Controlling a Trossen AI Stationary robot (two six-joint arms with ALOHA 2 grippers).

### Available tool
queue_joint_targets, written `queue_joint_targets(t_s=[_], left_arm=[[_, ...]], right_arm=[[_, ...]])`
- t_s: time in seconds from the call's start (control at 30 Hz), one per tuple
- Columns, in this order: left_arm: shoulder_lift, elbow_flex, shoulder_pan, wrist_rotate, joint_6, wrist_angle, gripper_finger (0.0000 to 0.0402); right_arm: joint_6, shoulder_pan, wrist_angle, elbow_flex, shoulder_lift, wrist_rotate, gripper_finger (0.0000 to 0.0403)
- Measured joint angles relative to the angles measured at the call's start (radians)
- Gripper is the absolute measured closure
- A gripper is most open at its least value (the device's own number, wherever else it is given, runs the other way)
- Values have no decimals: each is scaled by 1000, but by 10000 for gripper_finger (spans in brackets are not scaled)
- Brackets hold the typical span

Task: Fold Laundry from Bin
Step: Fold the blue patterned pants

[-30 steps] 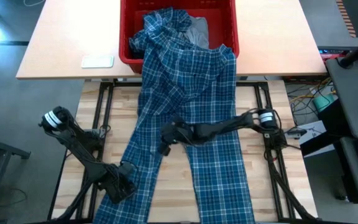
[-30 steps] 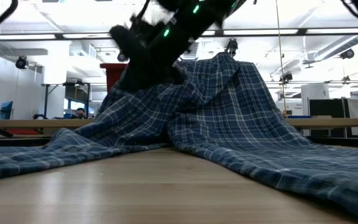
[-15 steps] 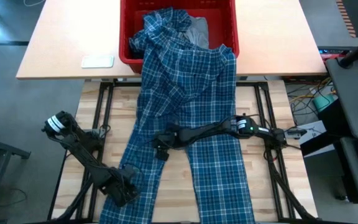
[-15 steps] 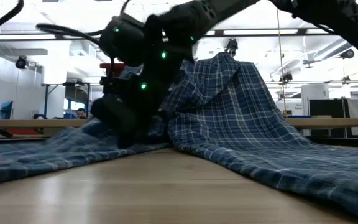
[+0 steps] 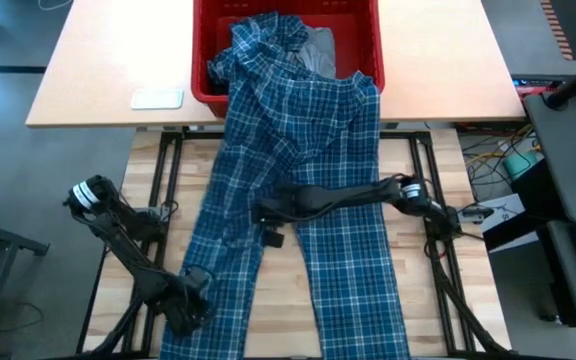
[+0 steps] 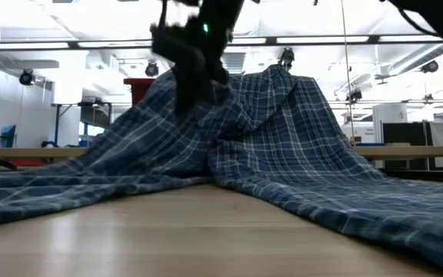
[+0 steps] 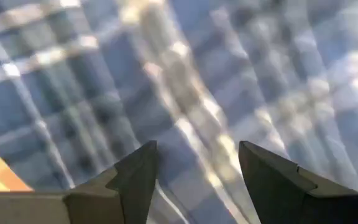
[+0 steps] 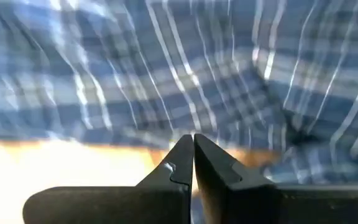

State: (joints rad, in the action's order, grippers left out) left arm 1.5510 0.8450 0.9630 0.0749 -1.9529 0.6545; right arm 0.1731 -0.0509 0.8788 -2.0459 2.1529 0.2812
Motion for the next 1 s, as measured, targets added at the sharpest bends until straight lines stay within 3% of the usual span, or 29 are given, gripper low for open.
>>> queue_joint_targets(t_s=[0.23,0.47,0.63,0.8,1.0], left_arm=[[-127,91,-21,215,6,250,192],[-306,-58,-158,231,18,329,192],[-405,-165,-346,235,191,330,192],[-467,-233,-607,303,427,294,192],[-472,-360,-950,286,747,-15,192]], right_arm=[[113,35,-247,60,-34,-3,394],[311,72,-387,82,89,31,394],[434,89,-370,53,171,87,394],[458,89,-360,34,224,122,394],[419,110,-341,14,275,111,394]])
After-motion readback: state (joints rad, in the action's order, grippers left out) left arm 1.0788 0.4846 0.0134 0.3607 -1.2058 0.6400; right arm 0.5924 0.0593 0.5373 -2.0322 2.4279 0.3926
